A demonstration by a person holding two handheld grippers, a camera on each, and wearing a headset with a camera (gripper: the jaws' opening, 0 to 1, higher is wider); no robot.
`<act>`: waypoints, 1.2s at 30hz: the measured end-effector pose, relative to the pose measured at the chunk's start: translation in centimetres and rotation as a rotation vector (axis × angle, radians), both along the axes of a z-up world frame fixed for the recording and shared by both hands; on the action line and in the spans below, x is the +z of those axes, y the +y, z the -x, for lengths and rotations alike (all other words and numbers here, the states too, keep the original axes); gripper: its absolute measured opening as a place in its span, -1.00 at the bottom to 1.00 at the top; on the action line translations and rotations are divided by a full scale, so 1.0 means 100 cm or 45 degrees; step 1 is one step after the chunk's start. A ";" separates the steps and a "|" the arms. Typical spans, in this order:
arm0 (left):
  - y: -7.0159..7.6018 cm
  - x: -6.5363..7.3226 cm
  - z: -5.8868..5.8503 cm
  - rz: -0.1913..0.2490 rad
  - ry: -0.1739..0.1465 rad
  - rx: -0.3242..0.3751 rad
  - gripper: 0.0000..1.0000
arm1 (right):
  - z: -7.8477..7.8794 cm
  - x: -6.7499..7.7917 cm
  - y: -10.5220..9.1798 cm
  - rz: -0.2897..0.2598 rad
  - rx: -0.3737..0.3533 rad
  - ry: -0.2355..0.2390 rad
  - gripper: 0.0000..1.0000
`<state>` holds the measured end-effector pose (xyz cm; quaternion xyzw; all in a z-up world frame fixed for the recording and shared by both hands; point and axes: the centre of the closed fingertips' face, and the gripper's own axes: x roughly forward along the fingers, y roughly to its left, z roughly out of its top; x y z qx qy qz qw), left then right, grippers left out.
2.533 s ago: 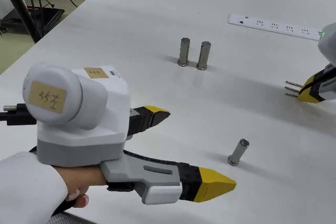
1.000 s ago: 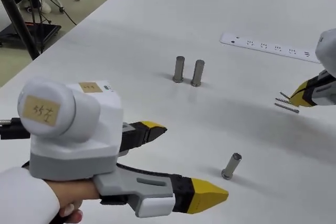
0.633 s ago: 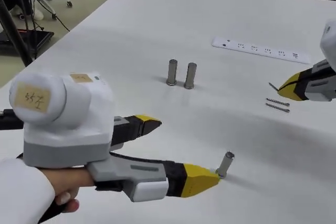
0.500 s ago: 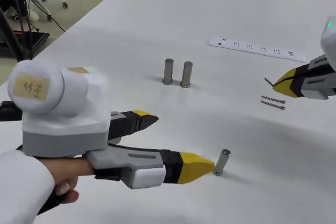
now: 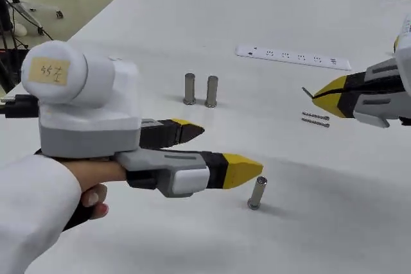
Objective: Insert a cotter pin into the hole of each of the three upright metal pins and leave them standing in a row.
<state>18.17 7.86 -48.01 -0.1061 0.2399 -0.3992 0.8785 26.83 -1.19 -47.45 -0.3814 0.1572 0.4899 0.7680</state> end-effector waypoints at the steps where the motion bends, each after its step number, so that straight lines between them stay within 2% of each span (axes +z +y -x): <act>1: -0.002 0.002 -0.002 0.010 0.000 0.002 0.23 | 0.003 0.002 0.001 -0.009 -0.001 -0.016 -1.00; 7: -0.012 0.004 -0.006 -0.002 -0.009 -0.030 0.17 | 0.022 0.008 0.004 -0.014 -0.003 -0.090 -1.00; 12: -0.022 0.006 -0.008 0.008 -0.004 -0.056 0.13 | 0.037 0.009 0.009 -0.011 0.011 -0.128 -1.00; 26: -0.041 0.021 -0.013 0.091 0.020 -0.094 -0.17 | 0.066 0.000 0.022 0.010 0.069 -0.156 -1.00; 36: -0.051 0.025 -0.015 0.131 0.053 -0.123 -0.44 | 0.076 0.001 0.026 0.033 0.094 -0.179 -1.00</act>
